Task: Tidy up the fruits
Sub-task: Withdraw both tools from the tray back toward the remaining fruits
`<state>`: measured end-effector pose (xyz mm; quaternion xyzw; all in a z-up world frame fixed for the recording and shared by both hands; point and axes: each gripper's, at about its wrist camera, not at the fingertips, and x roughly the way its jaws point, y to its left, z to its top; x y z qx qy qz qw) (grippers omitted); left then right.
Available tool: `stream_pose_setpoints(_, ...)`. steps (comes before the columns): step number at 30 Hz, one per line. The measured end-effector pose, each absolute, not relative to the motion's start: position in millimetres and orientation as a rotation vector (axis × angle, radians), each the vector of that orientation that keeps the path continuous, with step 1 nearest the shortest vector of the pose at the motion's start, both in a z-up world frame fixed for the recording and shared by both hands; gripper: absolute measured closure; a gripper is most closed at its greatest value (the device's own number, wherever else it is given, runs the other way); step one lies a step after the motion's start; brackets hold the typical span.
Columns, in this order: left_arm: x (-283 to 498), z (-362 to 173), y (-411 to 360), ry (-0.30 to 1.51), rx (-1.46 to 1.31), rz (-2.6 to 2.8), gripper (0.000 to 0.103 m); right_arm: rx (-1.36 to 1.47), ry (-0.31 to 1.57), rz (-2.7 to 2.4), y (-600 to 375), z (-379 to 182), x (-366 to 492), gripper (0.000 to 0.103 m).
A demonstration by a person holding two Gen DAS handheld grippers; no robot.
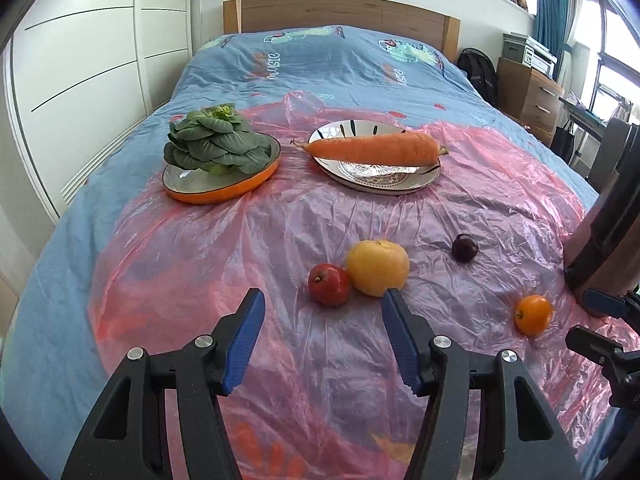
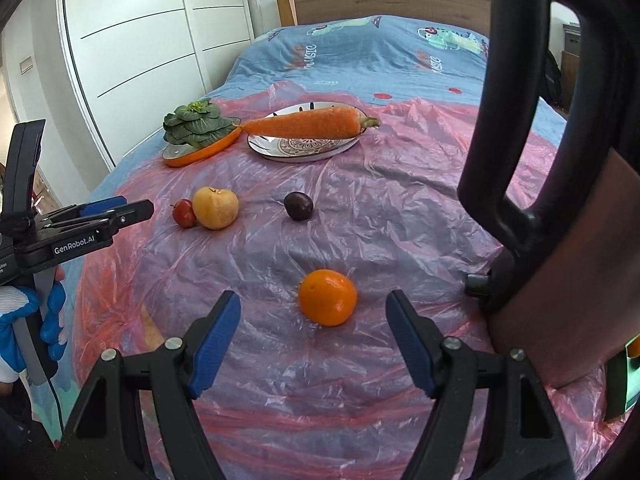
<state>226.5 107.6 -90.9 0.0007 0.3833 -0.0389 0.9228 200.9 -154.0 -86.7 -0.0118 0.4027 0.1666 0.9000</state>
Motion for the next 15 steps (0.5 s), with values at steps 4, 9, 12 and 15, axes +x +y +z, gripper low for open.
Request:
stream_pose_setpoints(4,238,-107,110,0.806,-0.031,-0.083,0.051,-0.037,0.849,0.336,-154,-99,213,0.0)
stream_pose_setpoints(9,247,-124,116,0.84,-0.061,-0.073,0.055,-0.033,0.874,0.326,-157,-114,223,0.0)
stream_pose_setpoints(12,250,-128,117,0.847,-0.067,-0.077,0.055,-0.022,0.88,0.327,-157,-120,227,0.0)
stream_pose_setpoints(15,255,-129,115,0.851,-0.065,-0.083,0.057,-0.027,0.883,0.333,-155,-124,231,0.0)
